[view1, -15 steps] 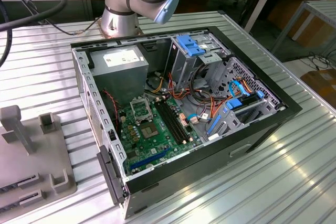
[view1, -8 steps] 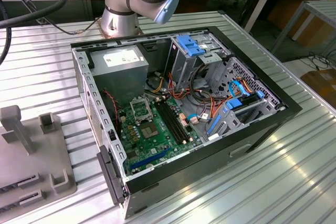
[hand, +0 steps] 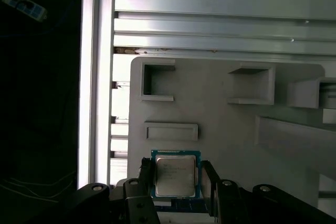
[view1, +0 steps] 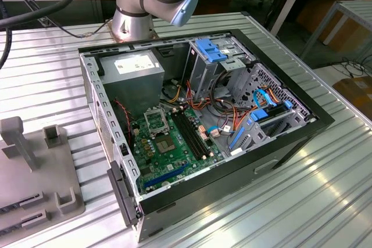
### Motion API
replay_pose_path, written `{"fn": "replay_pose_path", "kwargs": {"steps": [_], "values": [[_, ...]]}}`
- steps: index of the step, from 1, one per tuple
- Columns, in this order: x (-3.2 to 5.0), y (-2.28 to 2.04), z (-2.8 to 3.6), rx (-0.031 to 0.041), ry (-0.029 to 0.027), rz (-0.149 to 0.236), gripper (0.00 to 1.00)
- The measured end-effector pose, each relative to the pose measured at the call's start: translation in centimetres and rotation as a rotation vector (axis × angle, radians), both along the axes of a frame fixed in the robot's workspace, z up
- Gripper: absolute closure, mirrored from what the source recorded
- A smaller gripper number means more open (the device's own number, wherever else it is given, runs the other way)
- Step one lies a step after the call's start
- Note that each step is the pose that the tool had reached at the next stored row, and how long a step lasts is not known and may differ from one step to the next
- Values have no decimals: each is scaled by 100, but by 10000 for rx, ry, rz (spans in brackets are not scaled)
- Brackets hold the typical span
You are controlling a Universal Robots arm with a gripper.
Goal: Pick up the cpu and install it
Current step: 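Pick up the cpu and move it towards the insertion slot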
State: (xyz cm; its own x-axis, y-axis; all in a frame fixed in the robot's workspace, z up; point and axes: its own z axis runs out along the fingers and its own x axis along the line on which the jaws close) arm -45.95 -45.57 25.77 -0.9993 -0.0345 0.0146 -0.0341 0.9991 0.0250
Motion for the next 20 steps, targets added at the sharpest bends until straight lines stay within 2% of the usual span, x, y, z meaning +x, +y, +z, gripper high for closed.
{"fn": "replay_pose_path", "kwargs": {"steps": [20], "values": [[3,0,53,-2,3,1,53]]}}
